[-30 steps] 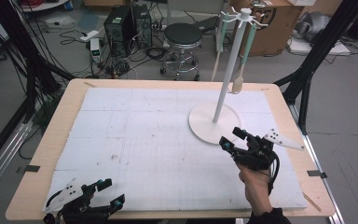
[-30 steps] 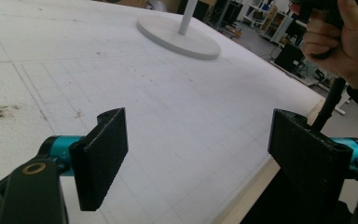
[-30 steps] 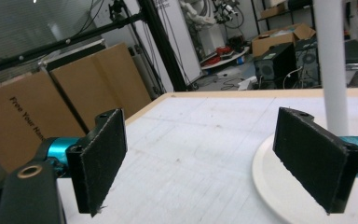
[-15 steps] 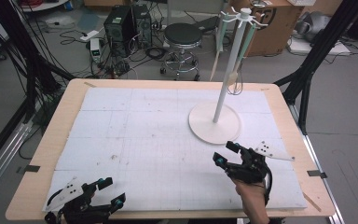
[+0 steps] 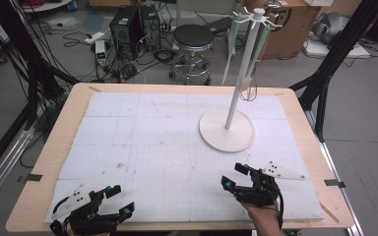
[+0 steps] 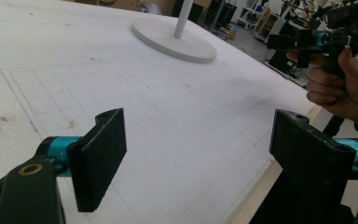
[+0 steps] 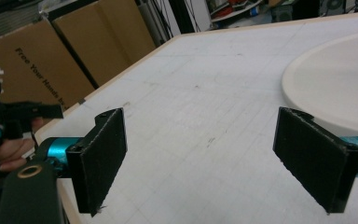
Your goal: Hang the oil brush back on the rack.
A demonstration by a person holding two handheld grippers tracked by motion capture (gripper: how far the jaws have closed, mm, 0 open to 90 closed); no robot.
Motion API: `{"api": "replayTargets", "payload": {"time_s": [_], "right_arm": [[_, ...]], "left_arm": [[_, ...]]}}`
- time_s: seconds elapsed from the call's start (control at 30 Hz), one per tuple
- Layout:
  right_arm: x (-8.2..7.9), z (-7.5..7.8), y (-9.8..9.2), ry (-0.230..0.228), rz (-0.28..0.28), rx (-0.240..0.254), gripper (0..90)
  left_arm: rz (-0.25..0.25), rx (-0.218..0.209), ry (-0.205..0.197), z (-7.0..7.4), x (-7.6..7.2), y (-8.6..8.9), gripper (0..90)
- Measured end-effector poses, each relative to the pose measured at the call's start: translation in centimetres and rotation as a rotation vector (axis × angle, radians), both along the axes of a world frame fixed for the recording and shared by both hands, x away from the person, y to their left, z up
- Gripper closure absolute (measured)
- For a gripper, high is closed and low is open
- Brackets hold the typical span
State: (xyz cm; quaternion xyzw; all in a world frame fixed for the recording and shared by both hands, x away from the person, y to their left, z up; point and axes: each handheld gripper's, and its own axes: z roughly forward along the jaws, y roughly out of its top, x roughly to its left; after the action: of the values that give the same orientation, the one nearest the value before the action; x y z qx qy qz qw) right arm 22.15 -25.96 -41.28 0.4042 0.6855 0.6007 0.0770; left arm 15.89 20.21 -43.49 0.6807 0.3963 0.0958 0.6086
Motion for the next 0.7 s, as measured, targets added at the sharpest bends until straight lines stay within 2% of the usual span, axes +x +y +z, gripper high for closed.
{"api": "replayTargets", "payload": {"time_s": [0.17, 0.27, 0.5, 0.7], "right_arm": [[-0.7, -0.1, 0.0, -0.012, 0.012, -0.005, 16.6], [-1.0, -0.1, -0.1, -0.038, 0.017, -0.018, 16.6], [-1.3, -0.2, -0.2, -0.041, 0.023, -0.035, 16.6], [-1.7, -0.3, -0.5, -0.048, 0.017, -0.049, 16.6]], "left_arm": [[-0.003, -0.008, -0.014, 0.0, 0.2, 0.1, 19.1], [-0.005, -0.012, -0.023, 0.0, 0.4, 0.1, 19.1], [-0.020, -0.018, -0.067, 0.1, 0.9, -0.1, 19.1], [-0.027, -0.018, -0.079, 0.1, 1.5, -0.3, 19.1]]}}
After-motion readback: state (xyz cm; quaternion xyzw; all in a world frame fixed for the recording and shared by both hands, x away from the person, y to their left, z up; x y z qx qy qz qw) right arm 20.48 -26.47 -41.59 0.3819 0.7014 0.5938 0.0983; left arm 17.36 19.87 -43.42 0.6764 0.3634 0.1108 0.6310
